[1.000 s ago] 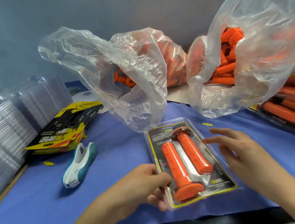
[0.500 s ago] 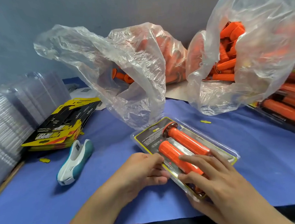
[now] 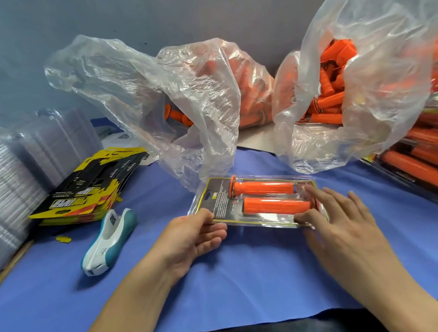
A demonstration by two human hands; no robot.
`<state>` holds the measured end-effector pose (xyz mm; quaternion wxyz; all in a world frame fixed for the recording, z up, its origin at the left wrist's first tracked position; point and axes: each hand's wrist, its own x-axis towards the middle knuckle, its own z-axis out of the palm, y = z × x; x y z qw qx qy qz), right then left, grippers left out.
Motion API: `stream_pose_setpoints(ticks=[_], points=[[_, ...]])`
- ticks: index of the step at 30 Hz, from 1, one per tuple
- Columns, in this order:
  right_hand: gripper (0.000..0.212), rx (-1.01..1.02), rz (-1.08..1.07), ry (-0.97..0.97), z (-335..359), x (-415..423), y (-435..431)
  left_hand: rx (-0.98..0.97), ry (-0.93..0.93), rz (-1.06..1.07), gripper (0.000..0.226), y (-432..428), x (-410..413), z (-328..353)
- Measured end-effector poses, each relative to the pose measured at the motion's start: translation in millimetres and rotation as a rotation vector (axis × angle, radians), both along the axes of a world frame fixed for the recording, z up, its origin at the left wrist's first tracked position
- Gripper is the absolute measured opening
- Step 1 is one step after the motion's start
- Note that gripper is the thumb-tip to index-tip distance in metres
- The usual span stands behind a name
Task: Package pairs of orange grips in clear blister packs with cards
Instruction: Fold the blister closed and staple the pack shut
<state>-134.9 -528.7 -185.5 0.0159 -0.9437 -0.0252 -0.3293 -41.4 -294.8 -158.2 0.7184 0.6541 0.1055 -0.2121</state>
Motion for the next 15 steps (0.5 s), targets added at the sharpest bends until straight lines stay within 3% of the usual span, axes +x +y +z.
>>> stream_pose_setpoints(ticks=[4,10,15], points=[[0.029,-0.013,0.144,-0.094,-1.0,10.2,29.6,0.0,0.017,-0.02,0.019,-1.2,-3.3,1.9],[0.023,-0.083,0.215,0.008,-2.8,30.1,63.7,0.114,0.019,-0.155,0.024,2.5,-7.8,5.1],[0.022,-0.078,0.217,-0.001,-5.7,33.5,71.0,0.193,-0.085,-0.052,0.02,12.7,0.1,1.8]])
